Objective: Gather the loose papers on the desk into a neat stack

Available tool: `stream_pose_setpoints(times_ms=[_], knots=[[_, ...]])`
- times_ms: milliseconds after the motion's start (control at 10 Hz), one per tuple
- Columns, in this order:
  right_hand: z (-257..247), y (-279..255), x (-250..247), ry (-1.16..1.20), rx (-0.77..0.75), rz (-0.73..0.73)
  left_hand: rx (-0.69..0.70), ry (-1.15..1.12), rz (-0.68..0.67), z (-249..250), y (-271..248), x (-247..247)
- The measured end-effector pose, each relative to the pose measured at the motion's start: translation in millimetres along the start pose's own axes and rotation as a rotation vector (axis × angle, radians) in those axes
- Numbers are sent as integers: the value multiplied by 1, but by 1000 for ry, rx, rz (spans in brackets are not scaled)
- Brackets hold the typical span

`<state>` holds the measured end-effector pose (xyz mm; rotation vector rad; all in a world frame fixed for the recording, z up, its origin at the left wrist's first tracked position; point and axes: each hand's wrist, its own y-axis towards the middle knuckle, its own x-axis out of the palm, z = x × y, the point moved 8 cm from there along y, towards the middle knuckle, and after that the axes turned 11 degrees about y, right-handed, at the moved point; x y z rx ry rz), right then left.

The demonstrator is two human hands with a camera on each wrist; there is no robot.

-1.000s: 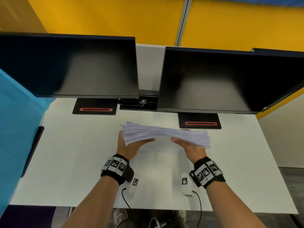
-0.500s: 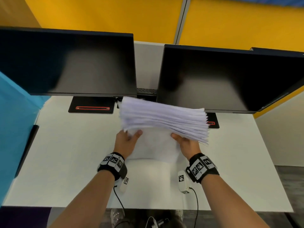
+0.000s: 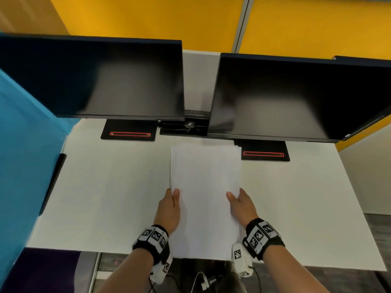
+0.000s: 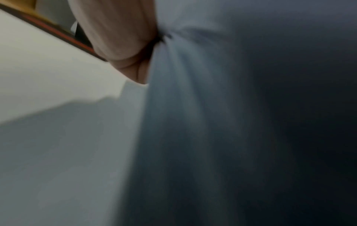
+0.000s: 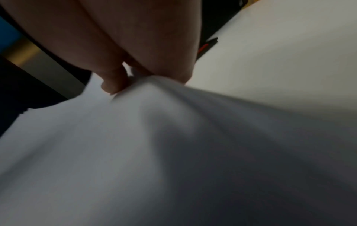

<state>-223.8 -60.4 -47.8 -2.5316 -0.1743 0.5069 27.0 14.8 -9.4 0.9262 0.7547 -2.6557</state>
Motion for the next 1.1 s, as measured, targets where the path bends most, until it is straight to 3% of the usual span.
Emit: stream_pose_setpoints(times_ms=[100, 300, 400, 600, 1000, 1100], knots=[[28, 9, 9, -72, 134, 30, -91, 99, -71, -22, 9, 25], [18, 21, 1, -189, 67, 81, -83, 410, -47, -29, 38, 24], [9, 27, -12, -248, 8, 107, -114, 312, 73, -33, 48, 3], [-4, 36, -18, -301, -10, 106, -139, 279, 44, -28, 63, -8], [-1, 32, -31, -130, 12, 136, -235, 195, -18, -34, 65, -17], [-5, 19, -42, -155, -32, 92, -189, 180, -34, -50, 65, -24]])
